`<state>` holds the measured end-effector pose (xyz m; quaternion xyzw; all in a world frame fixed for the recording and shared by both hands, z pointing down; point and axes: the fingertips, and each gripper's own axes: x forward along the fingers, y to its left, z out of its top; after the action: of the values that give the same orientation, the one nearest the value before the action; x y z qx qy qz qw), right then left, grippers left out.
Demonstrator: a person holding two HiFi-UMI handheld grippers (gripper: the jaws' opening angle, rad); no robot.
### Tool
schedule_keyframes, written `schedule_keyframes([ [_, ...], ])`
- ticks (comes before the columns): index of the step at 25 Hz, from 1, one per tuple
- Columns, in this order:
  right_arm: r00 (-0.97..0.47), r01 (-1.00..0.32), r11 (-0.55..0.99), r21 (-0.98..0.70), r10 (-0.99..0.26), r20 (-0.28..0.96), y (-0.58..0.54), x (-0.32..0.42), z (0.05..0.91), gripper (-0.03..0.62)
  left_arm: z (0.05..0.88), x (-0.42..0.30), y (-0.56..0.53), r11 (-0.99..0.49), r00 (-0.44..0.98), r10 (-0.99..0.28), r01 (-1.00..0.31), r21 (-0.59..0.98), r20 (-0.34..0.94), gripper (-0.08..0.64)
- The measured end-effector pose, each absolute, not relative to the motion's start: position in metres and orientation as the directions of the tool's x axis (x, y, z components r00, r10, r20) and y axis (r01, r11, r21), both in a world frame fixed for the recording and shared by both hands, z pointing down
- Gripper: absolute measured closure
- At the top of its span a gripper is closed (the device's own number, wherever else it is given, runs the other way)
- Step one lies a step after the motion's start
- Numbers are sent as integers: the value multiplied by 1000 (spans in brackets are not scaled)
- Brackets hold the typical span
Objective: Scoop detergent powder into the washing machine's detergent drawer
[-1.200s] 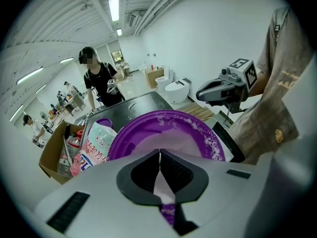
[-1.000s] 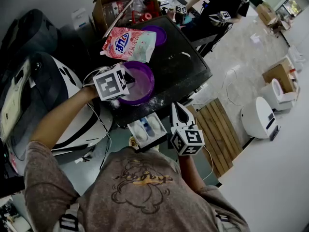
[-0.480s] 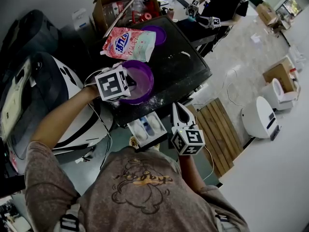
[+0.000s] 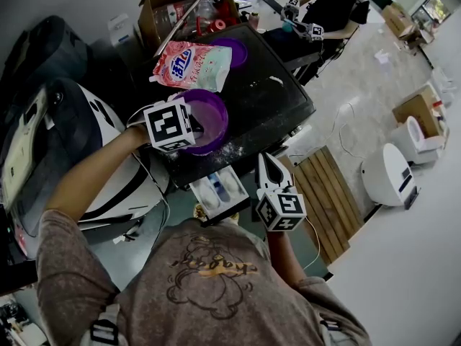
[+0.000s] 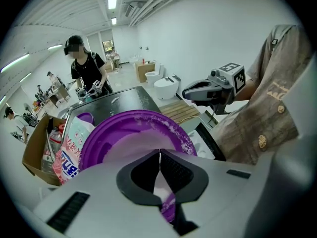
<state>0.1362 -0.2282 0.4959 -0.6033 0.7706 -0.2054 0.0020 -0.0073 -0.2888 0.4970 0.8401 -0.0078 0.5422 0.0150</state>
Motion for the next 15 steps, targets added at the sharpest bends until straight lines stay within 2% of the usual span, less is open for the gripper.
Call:
schedule_keyframes([
  [15, -266, -926, 181, -333, -936, 232, -224, 138, 491, 591, 494, -4, -274, -991, 413, 107, -29, 131, 905, 537],
])
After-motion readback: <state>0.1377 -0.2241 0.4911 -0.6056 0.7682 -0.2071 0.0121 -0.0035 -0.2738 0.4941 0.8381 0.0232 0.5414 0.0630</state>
